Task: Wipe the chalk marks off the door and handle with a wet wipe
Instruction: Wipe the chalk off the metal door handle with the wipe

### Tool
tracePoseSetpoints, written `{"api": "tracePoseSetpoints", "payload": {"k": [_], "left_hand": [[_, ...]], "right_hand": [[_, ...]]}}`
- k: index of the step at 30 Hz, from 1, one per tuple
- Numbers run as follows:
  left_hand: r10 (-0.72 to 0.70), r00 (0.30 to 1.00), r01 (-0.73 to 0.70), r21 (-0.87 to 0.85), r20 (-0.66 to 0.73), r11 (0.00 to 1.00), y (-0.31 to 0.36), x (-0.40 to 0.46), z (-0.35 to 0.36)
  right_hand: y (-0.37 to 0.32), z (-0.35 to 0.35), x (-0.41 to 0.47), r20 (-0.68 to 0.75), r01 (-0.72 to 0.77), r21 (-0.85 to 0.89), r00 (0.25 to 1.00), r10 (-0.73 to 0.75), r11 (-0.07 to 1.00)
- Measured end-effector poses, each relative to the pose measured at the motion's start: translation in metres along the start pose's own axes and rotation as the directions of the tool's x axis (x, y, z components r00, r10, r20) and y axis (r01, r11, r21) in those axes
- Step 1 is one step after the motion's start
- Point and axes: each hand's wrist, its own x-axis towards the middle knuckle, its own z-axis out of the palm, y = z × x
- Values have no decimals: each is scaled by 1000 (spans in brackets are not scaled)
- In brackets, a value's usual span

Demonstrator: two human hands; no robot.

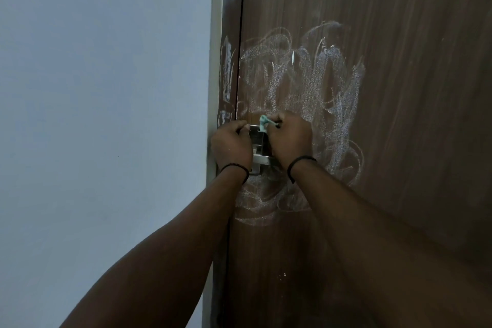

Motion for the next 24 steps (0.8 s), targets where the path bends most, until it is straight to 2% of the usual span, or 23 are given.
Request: {"api": "tracePoseSetpoints", "payload": {"k": [2, 5, 7, 8, 11, 12, 14, 17, 18, 22, 24], "left_hand": [[-7, 1000, 7, 16, 6, 1000, 2, 3, 0], [-23, 1000, 23, 62, 12, 998, -1, 7, 1], [-30, 999, 29, 75, 18, 997, -1, 11, 1], [-33, 999, 31, 81, 22, 996, 0, 13, 1], [-23, 999, 17, 133, 44, 991, 2, 17, 2], [-18, 999, 11, 152, 49, 988, 2, 18, 2], [-13, 998, 2, 179, 60, 984, 2, 20, 3], [-23, 998, 11, 200, 61, 980, -1, 18, 3], [-31, 997, 18, 199, 64, 980, -3, 17, 3], [-35, 996, 15, 235, 84, 972, -10, 12, 3], [-36, 995, 12, 254, 89, 967, -10, 14, 3]], "right_hand": [[-1, 2, -4, 22, -17, -44, 1000, 18, 999], [6, -1, -9, 217, -52, -245, 970, 108, 968], [8, -5, -4, 288, -109, -225, 942, 173, 968], [6, -6, 0, 262, -116, -190, 951, 164, 975], [-1, -3, 3, 56, -98, -76, 993, 103, 992], [-1, -2, 1, 39, -79, -68, 996, 82, 994], [5, -1, -4, 145, -53, -125, 987, 72, 991], [13, -5, 0, 334, -149, -186, 920, 205, 971], [12, -6, 2, 322, -163, -164, 923, 209, 973], [3, -3, 0, 56, -132, -4, 990, 132, 991], [6, -2, 0, 159, -119, -112, 978, 136, 987]]}}
